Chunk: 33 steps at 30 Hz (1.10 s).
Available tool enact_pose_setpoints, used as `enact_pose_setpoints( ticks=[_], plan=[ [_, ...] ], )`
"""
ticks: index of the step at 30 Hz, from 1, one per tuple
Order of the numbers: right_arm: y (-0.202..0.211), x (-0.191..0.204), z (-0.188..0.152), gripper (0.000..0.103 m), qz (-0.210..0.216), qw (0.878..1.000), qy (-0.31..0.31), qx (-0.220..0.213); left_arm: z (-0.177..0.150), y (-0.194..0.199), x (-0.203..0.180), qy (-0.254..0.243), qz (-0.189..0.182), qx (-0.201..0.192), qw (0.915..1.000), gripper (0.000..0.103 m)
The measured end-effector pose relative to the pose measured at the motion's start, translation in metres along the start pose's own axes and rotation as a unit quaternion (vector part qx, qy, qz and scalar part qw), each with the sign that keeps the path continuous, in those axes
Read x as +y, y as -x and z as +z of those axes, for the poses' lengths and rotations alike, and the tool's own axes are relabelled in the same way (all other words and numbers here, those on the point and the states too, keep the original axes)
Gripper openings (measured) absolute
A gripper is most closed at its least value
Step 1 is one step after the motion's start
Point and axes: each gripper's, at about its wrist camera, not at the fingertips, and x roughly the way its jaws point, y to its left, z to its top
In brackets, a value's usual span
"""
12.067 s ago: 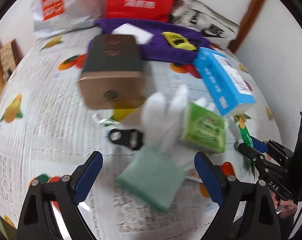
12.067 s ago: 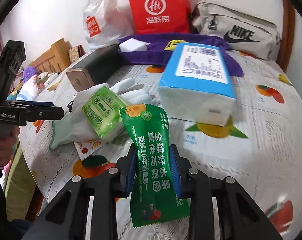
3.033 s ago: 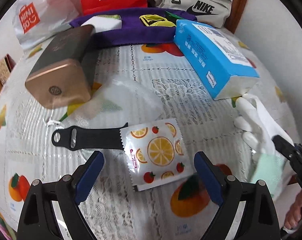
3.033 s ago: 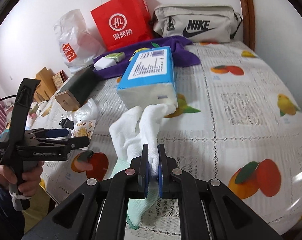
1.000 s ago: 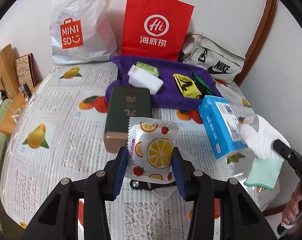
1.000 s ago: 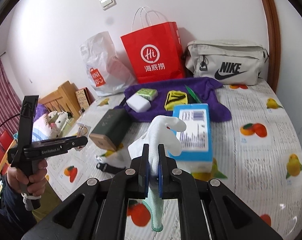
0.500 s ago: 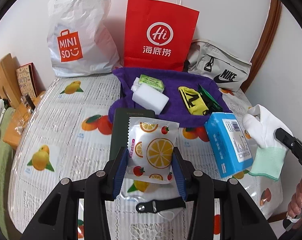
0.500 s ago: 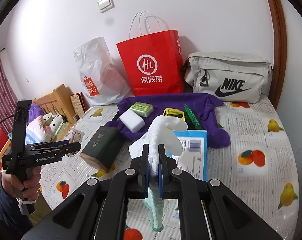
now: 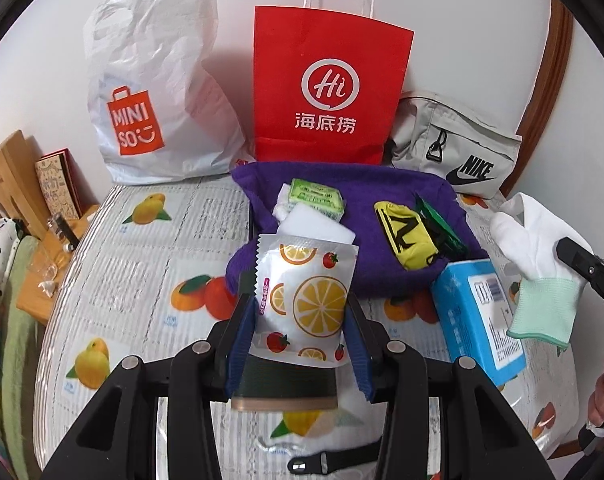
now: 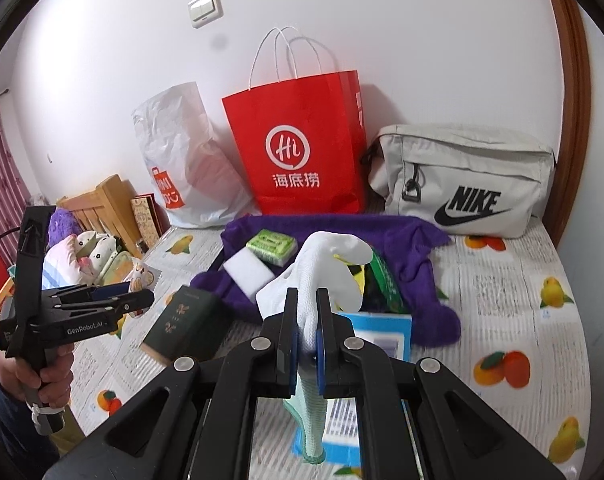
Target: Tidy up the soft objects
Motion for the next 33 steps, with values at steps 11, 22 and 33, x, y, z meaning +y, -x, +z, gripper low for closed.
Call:
enact_pose_setpoints(
  ticks=[11,22,33],
  plan=[
    [-0.04,-0.01,0.025,0.007,0.002,1.0,0.001,0.007,0.03,-0.03,0.002,-0.006,0.003,0.004,1.0,0.042],
    [-0.096,-0.018,0.046,0.007,0.007,1.0,0.007,0.017,0.056,-0.079,-0.001,-0.008,-0.017,0.033,0.9993,0.042],
    [-0.15,-0.037,0.056,0.007,0.021,0.999,-0.001,0.045,0.087,-0.134,-0.018,-0.024,-0.033,0.065,0.9971,0.042]
  ],
)
